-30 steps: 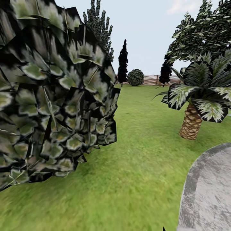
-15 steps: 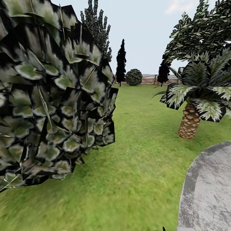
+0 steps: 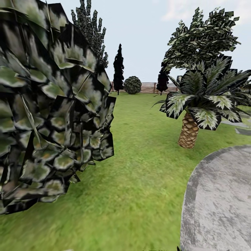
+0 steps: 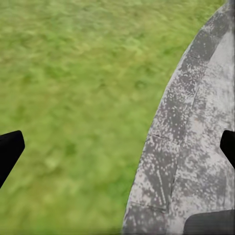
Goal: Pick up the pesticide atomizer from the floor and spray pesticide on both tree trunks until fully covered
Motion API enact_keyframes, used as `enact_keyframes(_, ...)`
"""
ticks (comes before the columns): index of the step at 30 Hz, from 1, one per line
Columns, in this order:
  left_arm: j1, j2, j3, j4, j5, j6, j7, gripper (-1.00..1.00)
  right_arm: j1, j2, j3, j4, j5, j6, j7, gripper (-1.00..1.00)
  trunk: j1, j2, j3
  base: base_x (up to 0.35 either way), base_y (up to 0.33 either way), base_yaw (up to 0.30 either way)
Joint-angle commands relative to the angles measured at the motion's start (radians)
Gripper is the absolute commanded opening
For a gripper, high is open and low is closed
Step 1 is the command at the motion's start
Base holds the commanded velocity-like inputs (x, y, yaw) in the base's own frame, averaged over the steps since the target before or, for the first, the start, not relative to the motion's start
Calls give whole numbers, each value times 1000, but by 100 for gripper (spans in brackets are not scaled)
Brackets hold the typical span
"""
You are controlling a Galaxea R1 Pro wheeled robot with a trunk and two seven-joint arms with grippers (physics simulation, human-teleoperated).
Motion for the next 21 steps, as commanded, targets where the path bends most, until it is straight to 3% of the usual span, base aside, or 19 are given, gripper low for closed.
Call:
enact_keyframes(1,0,0,0,0,0,0,0,100,0,0,0,0,0,0,0,100,0,0,0,0,0,-264)
enact_keyframes(10,0,1,0,0,-1,0,0,100,0,0,0,1,0,0,0,100,0,0,0,53,23,-257)
enact_keyframes(21,0,1,0,0,-2,0,0,100,0,0,0,0,0,0,-1,100,0,0,0,322,39,-27)
